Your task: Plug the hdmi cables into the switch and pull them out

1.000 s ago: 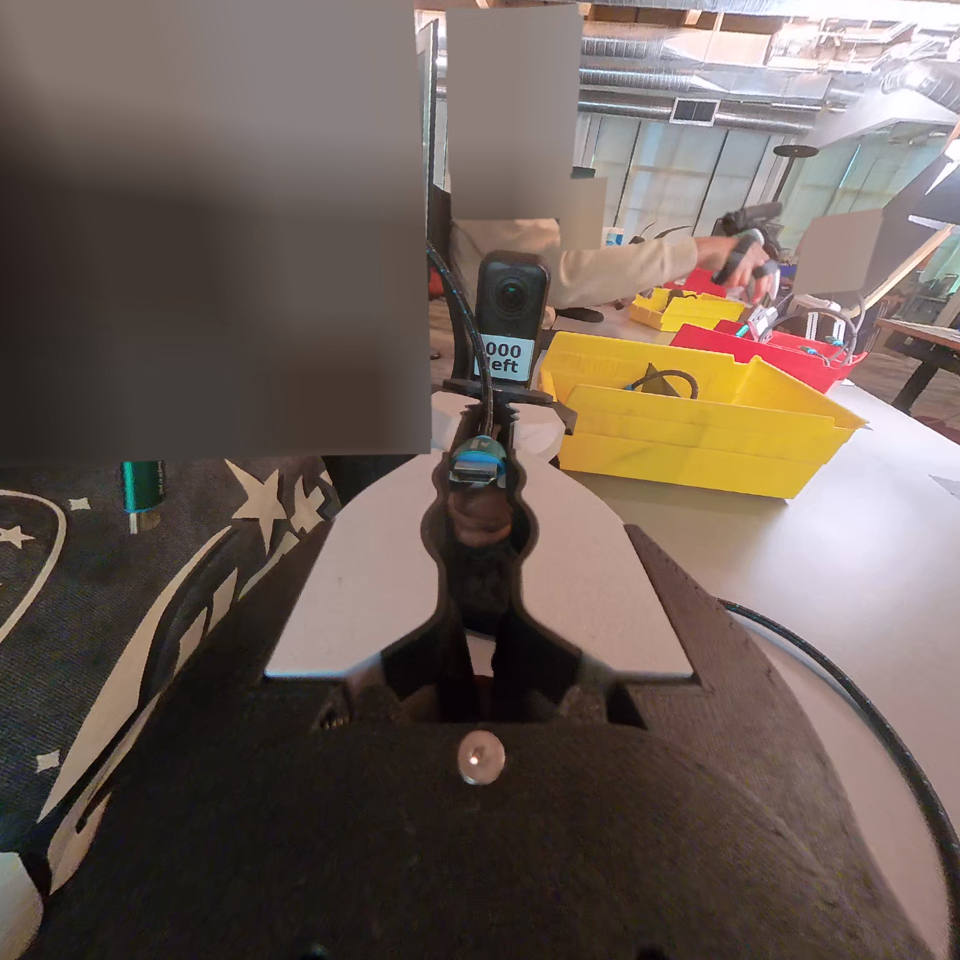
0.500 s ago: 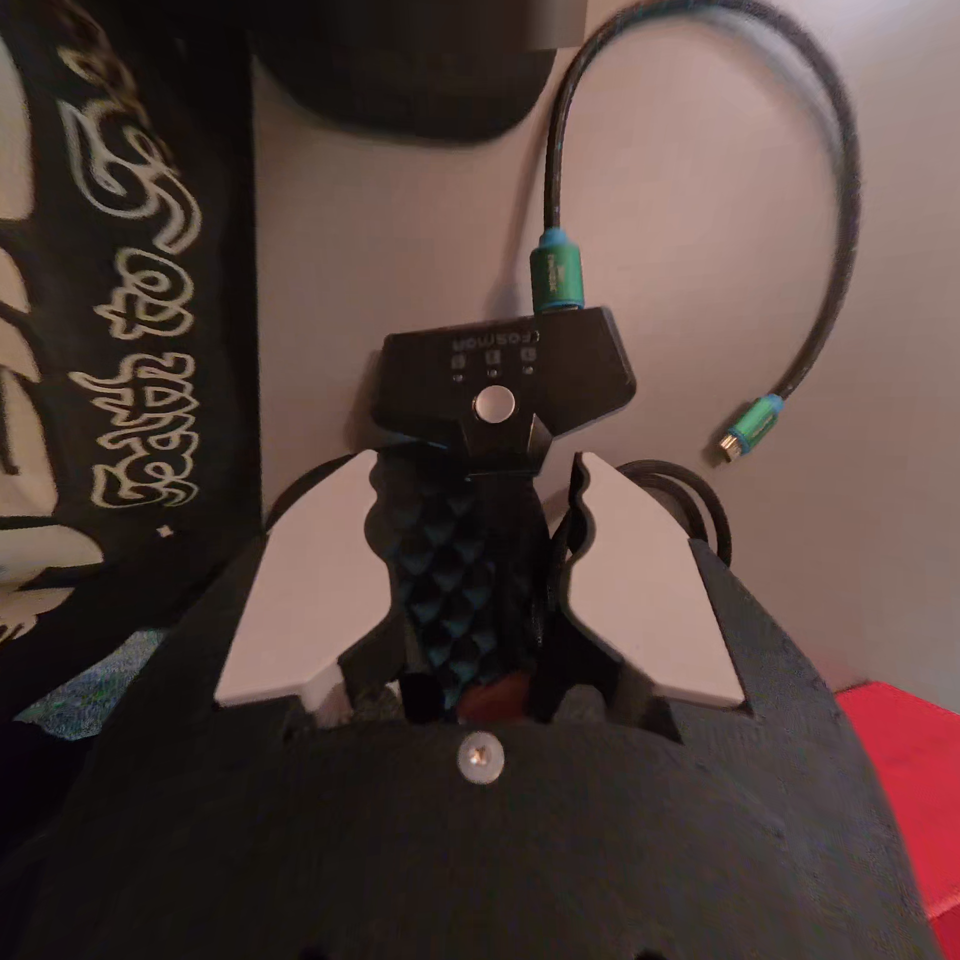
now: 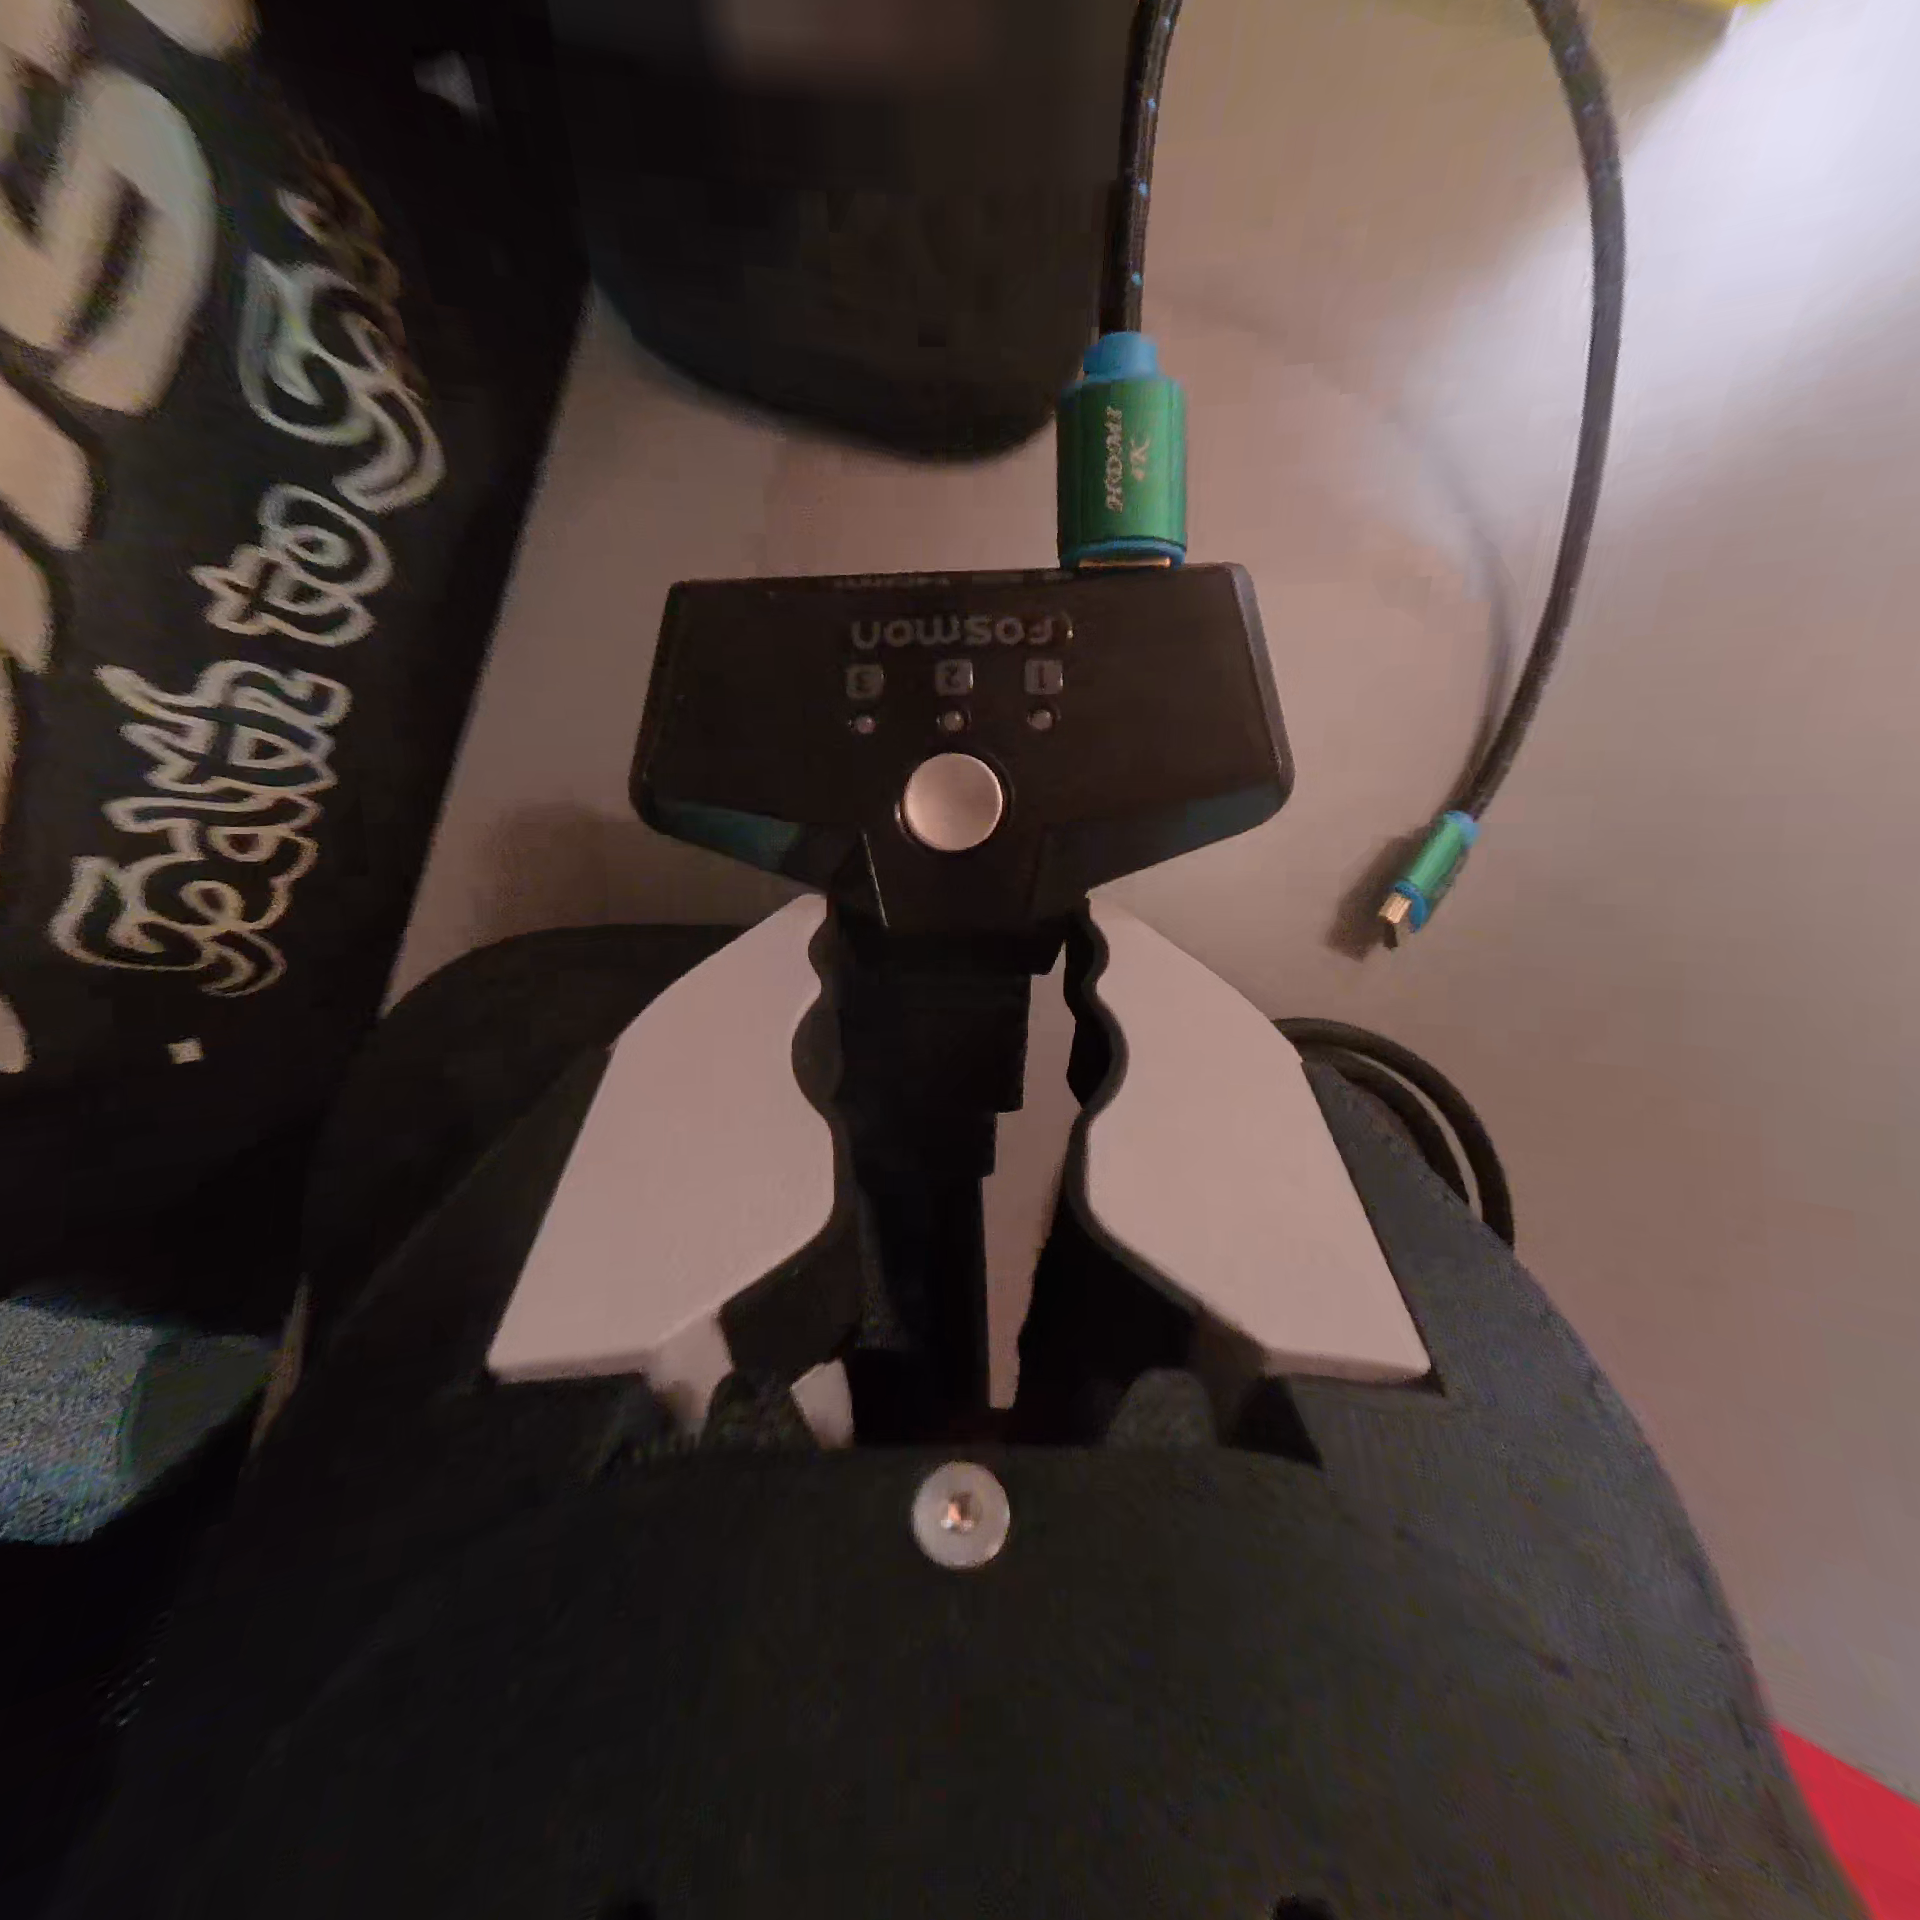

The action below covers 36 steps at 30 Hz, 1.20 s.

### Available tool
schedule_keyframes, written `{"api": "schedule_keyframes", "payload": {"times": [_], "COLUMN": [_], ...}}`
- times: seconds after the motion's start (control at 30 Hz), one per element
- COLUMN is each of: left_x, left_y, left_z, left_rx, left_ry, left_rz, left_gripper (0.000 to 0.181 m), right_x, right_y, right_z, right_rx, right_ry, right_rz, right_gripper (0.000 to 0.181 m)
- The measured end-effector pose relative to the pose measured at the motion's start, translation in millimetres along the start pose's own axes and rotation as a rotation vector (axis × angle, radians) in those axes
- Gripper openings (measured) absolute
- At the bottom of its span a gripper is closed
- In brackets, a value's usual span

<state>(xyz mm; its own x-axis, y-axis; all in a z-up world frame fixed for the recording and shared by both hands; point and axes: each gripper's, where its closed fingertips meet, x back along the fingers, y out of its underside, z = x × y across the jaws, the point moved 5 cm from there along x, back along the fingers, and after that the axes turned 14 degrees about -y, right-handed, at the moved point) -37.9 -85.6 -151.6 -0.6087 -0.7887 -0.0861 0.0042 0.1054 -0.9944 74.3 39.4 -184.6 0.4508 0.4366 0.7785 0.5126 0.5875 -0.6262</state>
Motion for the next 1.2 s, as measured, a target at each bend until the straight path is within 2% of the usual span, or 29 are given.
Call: {"api": "schedule_keyframes", "payload": {"times": [0.2, 0.8, 1.07, 1.2], "left_x": [-6, -14, -13, -15], "left_y": [6, 16, 14, 18], "left_z": [10, 16, 13, 16], "left_rx": [-0.093, -0.204, -0.166, -0.194], "left_ry": [0.012, -0.036, -0.044, -0.032], "left_rz": [-0.058, -0.139, -0.118, -0.157], "left_gripper": [0.020, 0.020, 0.019, 0.020], "right_x": [17, 21, 22, 17], "right_y": [-16, -19, -22, -22], "right_z": [-11, -13, -12, -12], "right_rx": [0.070, 0.078, 0.069, 0.089], "right_ry": [-0.012, 0.067, 0.096, 0.090], "right_rz": [0.140, 0.094, 0.103, 0.076], "right_gripper": [0.042, 0.042, 0.042, 0.041]}}
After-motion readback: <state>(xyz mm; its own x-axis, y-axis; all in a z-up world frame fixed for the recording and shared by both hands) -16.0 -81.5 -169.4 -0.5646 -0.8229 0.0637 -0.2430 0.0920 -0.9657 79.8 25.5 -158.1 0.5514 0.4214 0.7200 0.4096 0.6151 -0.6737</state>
